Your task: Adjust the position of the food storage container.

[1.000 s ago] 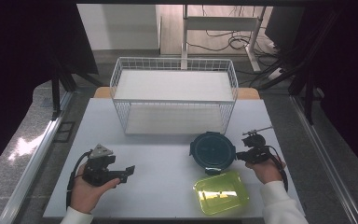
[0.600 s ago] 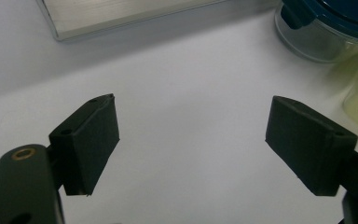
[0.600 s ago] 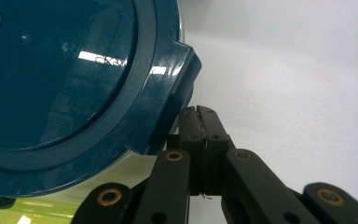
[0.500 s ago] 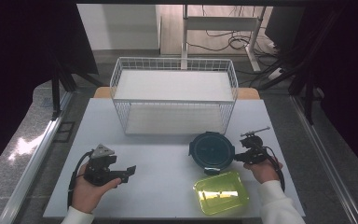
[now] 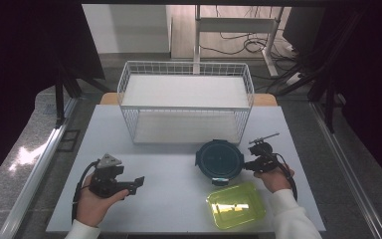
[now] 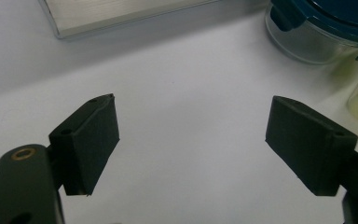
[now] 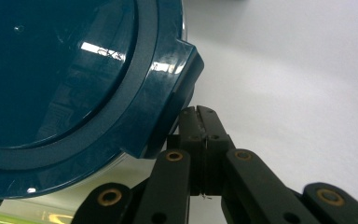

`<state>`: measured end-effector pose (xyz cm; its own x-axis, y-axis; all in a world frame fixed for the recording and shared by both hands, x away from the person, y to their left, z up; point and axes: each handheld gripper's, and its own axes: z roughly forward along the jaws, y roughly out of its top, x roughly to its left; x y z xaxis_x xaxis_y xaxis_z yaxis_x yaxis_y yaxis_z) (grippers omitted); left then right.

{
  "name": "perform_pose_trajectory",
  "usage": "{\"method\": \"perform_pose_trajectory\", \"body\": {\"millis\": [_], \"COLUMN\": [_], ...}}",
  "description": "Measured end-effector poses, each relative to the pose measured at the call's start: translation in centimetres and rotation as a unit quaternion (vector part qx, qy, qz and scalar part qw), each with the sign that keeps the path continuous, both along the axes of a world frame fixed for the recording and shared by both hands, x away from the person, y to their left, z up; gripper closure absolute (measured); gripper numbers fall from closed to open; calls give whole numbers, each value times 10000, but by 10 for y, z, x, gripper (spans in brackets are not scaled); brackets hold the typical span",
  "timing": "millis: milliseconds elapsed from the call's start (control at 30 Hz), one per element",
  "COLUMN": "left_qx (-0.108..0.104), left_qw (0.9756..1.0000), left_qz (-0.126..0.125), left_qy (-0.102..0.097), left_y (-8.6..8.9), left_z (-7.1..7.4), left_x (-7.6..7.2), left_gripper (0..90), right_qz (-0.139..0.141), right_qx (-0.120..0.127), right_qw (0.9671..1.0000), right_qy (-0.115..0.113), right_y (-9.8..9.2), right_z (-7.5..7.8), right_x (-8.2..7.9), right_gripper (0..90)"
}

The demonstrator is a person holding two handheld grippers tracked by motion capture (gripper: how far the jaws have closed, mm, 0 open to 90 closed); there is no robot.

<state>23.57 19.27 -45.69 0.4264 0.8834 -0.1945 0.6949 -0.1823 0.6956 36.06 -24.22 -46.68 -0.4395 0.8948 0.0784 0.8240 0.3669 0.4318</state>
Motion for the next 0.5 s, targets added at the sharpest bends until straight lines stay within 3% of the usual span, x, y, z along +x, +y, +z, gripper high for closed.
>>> {"method": "perform_pose_trajectory", "body": {"millis": [500], "left_qx": [-8], "left_qw": [10000], "left_qz": [21], "left_qy": [8], "left_y": [2], "left_z": [-1], "left_x": [1], "left_gripper": [170], "right_qz": [347], "right_qx": [-138], "right_qw": [9993], "right_qy": [21], "right_y": [35], "right_z": [-1], "right_x": [4], "right_gripper": [889]}}
